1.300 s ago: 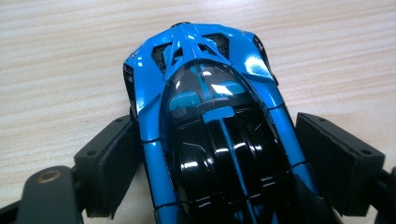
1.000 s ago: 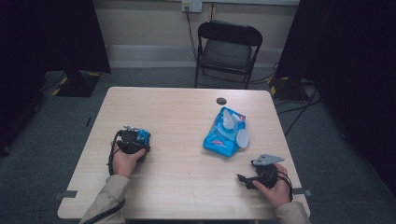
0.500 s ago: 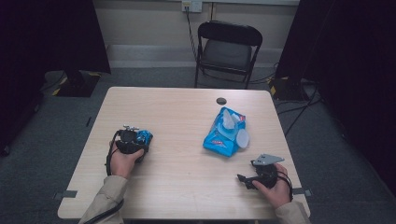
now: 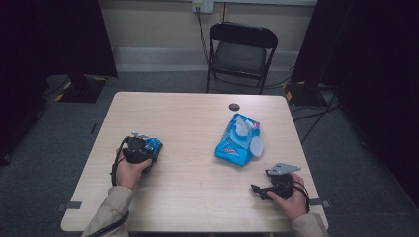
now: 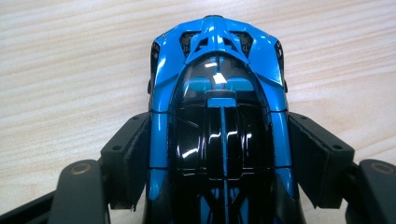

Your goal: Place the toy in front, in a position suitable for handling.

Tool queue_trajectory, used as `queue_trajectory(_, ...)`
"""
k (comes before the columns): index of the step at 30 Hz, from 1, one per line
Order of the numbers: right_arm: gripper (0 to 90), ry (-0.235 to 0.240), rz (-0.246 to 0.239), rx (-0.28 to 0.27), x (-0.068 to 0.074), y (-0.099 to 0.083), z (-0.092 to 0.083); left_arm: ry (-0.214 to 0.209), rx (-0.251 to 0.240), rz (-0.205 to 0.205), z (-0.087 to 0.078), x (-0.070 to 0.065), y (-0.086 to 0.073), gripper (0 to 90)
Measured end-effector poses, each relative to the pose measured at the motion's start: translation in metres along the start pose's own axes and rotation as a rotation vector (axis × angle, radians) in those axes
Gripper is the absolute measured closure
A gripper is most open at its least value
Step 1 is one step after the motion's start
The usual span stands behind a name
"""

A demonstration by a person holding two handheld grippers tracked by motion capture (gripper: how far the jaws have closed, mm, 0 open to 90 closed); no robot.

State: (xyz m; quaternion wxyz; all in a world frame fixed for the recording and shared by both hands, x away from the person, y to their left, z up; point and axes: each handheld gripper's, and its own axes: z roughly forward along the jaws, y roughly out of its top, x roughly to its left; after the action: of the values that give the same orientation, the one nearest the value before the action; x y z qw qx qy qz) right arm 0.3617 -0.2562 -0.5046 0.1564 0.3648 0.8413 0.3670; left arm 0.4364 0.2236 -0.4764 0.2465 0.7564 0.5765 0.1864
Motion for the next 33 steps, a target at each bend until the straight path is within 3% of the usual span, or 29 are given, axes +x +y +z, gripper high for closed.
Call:
queue_trajectory(9,14.1,0.000,0.000,0.000,0.000,0.000,0.000,-0.045,-0.008,0.069,-0.008,-0.015,0.006,28.2)
queue_trajectory(23,14.1,0.000,0.000,0.000,0.000,0.000,0.000,-0.202,-0.033,0.202,-0.016,-0.061,0.014,28.2)
queue_trajectory(25,14.1,0.000,0.000,0.000,0.000,0.000,0.000,-0.214,-0.032,0.242,-0.017,-0.069,0.014,28.2)
queue_trajectory(32,14.1,0.002,-0.003,0.000,0.000,0.000,0.000,-0.264,-0.015,0.315,-0.012,-0.093,0.009,28.1)
queue_trajectory(33,14.1,0.002,-0.003,0.000,0.000,0.000,0.000,-0.277,-0.014,0.311,-0.010,-0.096,0.007,28.1)
